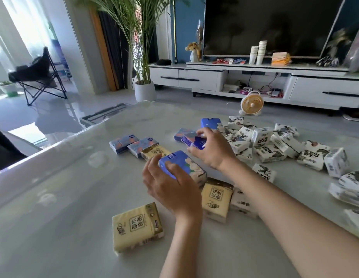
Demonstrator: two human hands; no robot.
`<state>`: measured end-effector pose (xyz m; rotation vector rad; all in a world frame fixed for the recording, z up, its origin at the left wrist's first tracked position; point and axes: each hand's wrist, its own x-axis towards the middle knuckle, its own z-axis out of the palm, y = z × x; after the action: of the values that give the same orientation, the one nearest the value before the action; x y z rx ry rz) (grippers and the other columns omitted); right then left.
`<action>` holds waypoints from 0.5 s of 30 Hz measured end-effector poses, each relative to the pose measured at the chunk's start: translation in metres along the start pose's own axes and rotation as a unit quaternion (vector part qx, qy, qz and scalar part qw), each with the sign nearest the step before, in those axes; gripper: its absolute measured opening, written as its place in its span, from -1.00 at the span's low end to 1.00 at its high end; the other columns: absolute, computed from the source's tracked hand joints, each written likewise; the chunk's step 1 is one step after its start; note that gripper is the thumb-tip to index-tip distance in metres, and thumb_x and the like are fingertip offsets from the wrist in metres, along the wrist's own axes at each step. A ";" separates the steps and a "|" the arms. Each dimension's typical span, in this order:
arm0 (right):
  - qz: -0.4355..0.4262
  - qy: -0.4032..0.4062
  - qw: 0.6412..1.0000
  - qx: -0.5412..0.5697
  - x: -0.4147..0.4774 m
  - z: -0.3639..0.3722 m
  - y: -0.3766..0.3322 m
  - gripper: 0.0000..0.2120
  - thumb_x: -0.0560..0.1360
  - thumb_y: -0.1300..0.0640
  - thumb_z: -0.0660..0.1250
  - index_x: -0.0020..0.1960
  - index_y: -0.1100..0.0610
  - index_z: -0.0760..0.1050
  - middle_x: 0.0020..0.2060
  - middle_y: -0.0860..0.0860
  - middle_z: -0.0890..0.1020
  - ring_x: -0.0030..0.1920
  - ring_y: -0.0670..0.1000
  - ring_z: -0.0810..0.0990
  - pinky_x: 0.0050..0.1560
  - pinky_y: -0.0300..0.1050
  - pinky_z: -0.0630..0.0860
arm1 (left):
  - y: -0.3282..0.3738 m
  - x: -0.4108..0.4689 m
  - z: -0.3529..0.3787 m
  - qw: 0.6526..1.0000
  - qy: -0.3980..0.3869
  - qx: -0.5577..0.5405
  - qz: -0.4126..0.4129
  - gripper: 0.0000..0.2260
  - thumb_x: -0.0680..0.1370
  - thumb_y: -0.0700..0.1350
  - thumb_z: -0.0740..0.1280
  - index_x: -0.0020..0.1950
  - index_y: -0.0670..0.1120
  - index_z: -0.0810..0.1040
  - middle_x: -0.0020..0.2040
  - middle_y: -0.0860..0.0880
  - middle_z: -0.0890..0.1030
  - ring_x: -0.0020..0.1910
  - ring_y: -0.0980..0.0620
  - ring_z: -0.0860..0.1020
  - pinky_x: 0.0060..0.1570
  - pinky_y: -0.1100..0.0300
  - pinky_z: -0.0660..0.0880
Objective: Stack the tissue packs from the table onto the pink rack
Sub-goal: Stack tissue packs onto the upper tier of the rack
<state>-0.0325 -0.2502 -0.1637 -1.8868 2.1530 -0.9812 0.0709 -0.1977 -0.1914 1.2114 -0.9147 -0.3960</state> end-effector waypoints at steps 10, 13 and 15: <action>-0.077 0.163 0.982 -0.061 -0.206 -0.164 -0.025 -0.37 0.35 -0.24 0.35 0.32 -0.04 0.27 0.10 -0.07 0.49 0.09 -0.04 0.46 0.07 -0.08 0.48 | 0.112 -0.087 -0.050 0.884 -0.336 -0.285 0.155 -0.72 0.56 0.18 0.11 0.16 0.09 0.43 0.05 0.09 0.55 -0.02 0.12 0.54 -0.09 0.33 0.43; -0.059 0.191 0.972 -0.121 -0.263 -0.210 -0.025 -0.45 0.36 -0.21 0.21 0.28 -0.02 0.30 0.04 -0.08 0.49 0.03 -0.04 0.49 0.02 -0.14 0.46 | 0.148 -0.142 -0.085 0.835 -0.435 -0.318 0.114 -0.76 0.44 0.03 0.30 0.08 0.24 0.48 0.16 0.02 0.48 0.08 -0.09 0.53 -0.11 0.30 0.48; -0.059 0.202 0.968 -0.137 -0.302 -0.237 -0.024 -0.45 0.36 -0.16 0.26 0.30 -0.04 0.29 0.04 -0.08 0.45 0.07 -0.09 0.46 0.07 -0.25 0.38 | 0.170 -0.168 -0.099 0.810 -0.473 -0.333 0.096 -0.76 0.37 -0.02 0.31 0.01 0.21 0.53 0.16 0.02 0.50 0.09 -0.13 0.53 -0.11 0.23 0.50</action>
<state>-0.0612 0.1202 -0.0621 -2.1091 2.5424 -1.2412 0.0140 0.0405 -0.1070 0.1928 -1.5488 -1.1029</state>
